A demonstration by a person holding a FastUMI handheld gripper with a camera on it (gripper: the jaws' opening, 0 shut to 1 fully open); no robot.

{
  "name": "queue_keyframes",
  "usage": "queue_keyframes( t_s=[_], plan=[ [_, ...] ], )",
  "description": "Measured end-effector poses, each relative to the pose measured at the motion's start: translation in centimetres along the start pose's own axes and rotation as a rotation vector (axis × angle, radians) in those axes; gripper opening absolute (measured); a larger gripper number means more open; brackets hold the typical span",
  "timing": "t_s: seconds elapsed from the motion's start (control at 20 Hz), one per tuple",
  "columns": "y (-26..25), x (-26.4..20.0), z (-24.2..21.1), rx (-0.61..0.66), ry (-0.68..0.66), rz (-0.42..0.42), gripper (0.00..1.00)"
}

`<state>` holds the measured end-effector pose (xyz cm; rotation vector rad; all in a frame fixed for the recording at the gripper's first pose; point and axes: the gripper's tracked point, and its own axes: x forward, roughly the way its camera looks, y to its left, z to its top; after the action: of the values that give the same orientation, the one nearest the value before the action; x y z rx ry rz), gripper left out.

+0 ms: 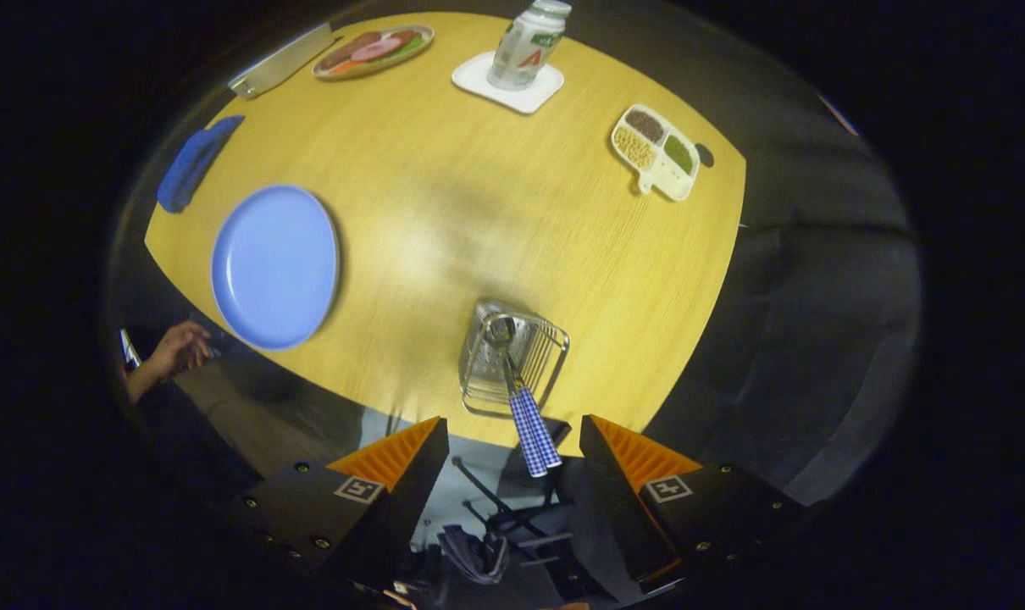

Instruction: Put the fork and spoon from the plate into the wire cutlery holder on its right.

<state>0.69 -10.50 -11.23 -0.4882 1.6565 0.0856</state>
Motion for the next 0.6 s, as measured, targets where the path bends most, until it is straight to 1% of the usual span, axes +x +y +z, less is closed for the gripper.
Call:
queue_keyframes(
  t_s=[0.1, 0.15, 0.2, 0.25, 0.35, 0.45, 0.55, 0.6],
  plan=[
    [1.4, -1.1, 2.1, 0.066, -0.222, -0.018, 0.96],
    [1.9, -2.0, 2.4, 0.114, -0.296, -0.034, 0.96],
    [3.0, -3.0, 2.3, 0.164, -0.365, -0.019, 0.96],
    [4.5, -4.3, 2.4, 0.211, -0.440, 0.016, 0.96],
    [6.4, -7.3, 3.9, 0.298, -0.619, 0.040, 0.96],
    [6.4, -9.7, 5.5, 0.346, -0.811, 0.007, 0.96],
    [6.3, -11.9, 5.4, 0.341, -0.923, -0.061, 0.95],
    [6.7, -12.9, 5.3, 0.341, -0.980, -0.077, 0.96]
  ],
)
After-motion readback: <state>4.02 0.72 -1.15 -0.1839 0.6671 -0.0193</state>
